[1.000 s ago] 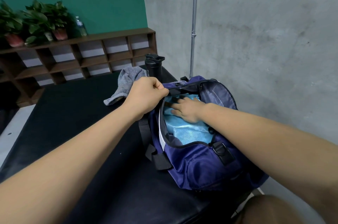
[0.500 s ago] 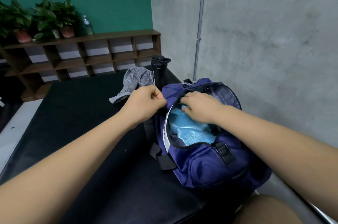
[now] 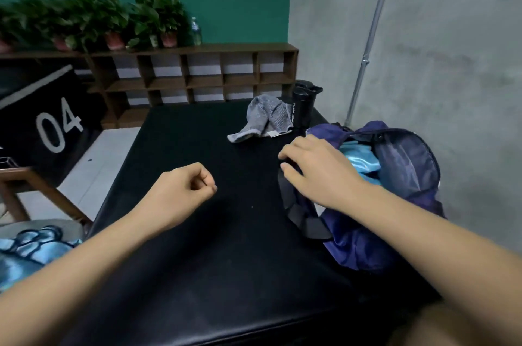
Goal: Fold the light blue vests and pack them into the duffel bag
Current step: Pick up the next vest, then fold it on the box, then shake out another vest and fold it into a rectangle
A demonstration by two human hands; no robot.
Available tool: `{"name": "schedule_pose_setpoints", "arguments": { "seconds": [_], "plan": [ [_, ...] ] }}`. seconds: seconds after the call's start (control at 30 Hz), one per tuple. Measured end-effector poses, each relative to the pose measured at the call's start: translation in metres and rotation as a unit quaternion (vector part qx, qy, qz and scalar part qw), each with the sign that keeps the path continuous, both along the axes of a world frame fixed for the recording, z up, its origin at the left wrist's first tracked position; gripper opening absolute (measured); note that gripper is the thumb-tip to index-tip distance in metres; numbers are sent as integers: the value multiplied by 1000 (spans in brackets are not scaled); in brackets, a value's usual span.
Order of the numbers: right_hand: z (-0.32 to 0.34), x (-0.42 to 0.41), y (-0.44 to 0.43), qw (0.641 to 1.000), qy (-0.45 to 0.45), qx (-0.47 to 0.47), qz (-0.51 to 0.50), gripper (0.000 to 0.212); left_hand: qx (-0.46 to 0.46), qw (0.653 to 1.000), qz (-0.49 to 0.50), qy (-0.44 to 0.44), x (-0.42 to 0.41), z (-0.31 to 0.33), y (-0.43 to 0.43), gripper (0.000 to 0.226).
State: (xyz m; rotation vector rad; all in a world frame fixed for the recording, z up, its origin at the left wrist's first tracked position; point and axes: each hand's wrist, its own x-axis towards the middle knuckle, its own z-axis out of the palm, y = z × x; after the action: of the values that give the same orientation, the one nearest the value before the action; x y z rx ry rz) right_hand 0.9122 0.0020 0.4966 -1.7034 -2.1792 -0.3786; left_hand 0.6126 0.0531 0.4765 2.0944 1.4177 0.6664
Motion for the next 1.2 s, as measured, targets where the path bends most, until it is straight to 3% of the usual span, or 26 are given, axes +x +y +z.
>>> {"name": "schedule_pose_setpoints", "arguments": {
  "seconds": [0.4,0.63,1.0,1.2],
  "plan": [
    [-103,-166,19,984,30,-148,94,35,-17,991,126,38,-183,-39,-25,3],
    [-140,-222,32,977,69,-167,112,43,-26,974,222,41,-270,-69,-17,7],
    [-154,-246,31,981,74,-146,102,49,-58,922,317,214,-395,-127,29,42],
    [-153,-246,29,981,82,-144,102,49,-27,916,341,210,-407,-136,33,9]
  ]
}}
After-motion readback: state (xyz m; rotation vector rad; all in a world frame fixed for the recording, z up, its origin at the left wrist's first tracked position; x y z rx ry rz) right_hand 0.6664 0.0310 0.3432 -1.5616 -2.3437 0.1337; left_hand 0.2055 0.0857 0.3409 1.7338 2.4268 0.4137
